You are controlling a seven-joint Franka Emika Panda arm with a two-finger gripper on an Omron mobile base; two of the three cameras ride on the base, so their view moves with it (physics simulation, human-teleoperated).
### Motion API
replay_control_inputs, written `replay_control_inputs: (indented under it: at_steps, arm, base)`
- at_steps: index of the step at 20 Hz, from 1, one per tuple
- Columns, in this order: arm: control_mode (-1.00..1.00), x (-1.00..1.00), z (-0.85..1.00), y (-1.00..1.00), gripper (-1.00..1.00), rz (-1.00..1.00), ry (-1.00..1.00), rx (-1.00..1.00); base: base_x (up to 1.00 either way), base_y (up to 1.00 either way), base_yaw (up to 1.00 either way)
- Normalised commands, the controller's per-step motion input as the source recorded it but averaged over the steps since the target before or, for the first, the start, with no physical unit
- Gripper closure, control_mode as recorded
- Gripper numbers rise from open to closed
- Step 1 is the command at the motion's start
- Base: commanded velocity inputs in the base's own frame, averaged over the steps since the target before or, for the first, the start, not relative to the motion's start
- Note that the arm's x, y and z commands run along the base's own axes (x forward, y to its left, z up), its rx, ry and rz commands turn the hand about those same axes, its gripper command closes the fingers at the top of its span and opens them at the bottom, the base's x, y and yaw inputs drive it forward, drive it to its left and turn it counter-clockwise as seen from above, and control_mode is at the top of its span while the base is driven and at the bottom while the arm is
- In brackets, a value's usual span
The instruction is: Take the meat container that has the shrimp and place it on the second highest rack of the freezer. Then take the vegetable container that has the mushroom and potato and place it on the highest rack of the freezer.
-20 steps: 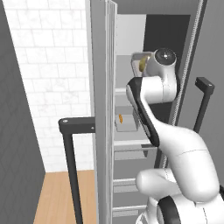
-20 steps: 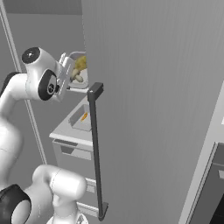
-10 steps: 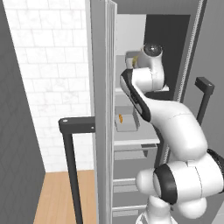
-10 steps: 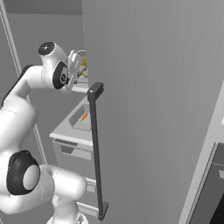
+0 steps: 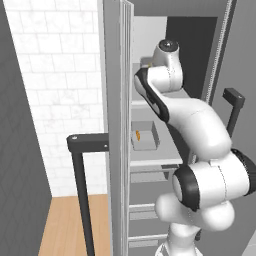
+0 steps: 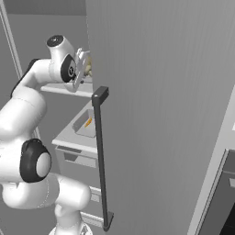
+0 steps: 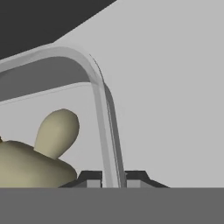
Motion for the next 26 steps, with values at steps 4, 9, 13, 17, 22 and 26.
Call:
replay_control_inputs:
  at_steps: [4, 9, 13, 17, 22, 26]
  arm:
    - [-1.0, 0.41, -0.23, 0.0, 1.0, 0.0, -0.11, 0.0]
    - [-1.0, 0.21, -0.09, 0.0, 1.0, 0.0, -0.03, 0.0]
    - [-1.0, 0.0, 0.0, 0.0, 1.0, 0.0, 0.0, 0.0]
    - [-1.0, 0.0, 0.0, 0.0, -1.0, 0.0, 0.0, 0.0]
    - [-1.0, 0.0, 0.0, 0.0, -1.0, 0.0, 0.0, 0.0]
    - [-1.0, 0.0, 0.0, 0.0, -1.0, 0.0, 0.0, 0.0]
  base:
    - [0.0, 0.0, 0.0]
    - [0.0, 0.0, 0.0]
    - [0.0, 0.0, 0.0]
    - [0.0, 0.0, 0.0]
    - [0.0, 0.0, 0.0]
    - [0.0, 0.0, 0.0]
